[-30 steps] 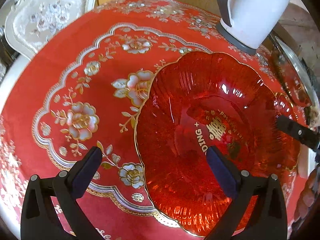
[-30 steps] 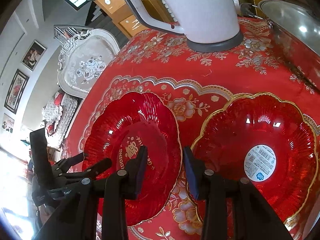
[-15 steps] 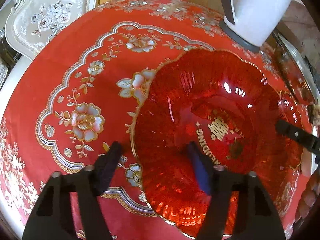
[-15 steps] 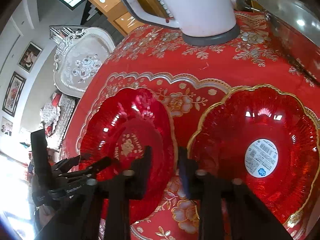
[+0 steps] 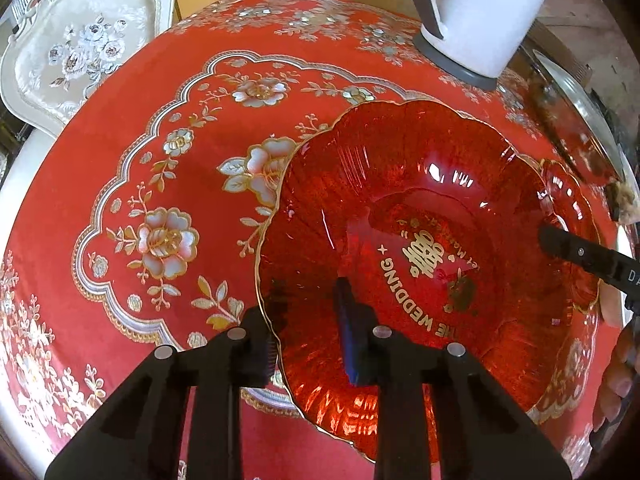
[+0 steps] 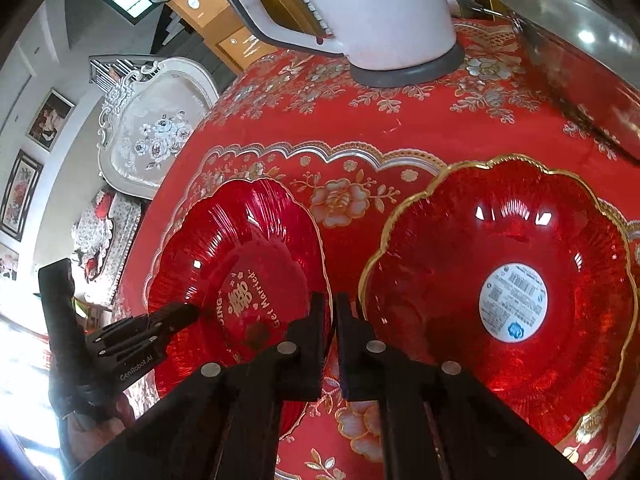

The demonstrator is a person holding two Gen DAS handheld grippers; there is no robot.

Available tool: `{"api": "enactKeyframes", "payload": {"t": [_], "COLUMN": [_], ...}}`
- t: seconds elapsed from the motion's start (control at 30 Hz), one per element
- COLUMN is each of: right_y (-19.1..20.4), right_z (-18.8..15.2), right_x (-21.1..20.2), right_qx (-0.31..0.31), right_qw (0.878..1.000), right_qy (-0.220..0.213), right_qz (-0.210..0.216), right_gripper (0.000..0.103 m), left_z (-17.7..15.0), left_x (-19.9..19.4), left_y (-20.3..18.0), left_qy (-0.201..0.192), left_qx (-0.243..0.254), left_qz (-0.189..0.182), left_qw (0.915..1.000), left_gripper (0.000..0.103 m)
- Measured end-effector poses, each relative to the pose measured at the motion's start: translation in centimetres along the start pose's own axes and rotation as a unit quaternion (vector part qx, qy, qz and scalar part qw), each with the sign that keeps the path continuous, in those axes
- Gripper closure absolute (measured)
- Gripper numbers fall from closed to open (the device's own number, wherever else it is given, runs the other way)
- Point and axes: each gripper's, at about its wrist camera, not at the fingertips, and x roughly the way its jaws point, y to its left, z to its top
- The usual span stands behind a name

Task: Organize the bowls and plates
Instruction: 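Lift the red bowl with the left gripper and carry it across the table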

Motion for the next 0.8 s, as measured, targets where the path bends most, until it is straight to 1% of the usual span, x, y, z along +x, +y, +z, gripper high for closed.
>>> {"api": "enactKeyframes", "payload": {"t": [0.2,0.33,0.43,0.57,0.63,0.7,0.8], "right_y": [0.1,0.6,0.7,0.7,0.7,0.7,1.1], "right_z": [-1.2,-2.8,-4.4,-7.0,-8.5,-9.9,-11.7], "right_x": [-0.5,-1.3,-2.0,-3.0,-3.6,-4.2,-5.4], "right_qx": [-0.002,-0.012,-0.018,-0.019,-0.017,-0.015,-0.013], "right_qw": [1.000,1.000,1.000,1.000,1.000,1.000,1.000], "right_qy": [0.003,0.005,0.005,0.004,0.003,0.002,-0.005], "right_qz": [-0.003,-0.014,-0.019,-0.013,-0.004,0.001,0.011], "right_gripper": [0.098,0.098,0.098,0.098,0.098,0.098,0.098], "left_z": [-1.9,-4.1,-6.1,-8.7,-9.7,-10.5,-11.8], "left_x": [-0.8,-1.6,-2.5,-3.9,-4.7,-5.9,-7.5], "left_y": [-0.2,-0.5,-0.6,-0.5,-0.5,-0.3,-0.2], "left_qy": [0.005,0.004,0.002,-0.005,-0.013,-0.020,-0.028], "left_qx": [0.012,0.021,0.025,0.026,0.029,0.027,0.031], "left_qz": [-0.004,-0.007,-0.008,-0.012,-0.010,-0.015,-0.019], "left_qw": [0.9999,0.9998,0.9996,0.9996,0.9994,0.9993,0.9990], "left_gripper": [0.080,0.080,0.080,0.081,0.082,0.084,0.084]}}
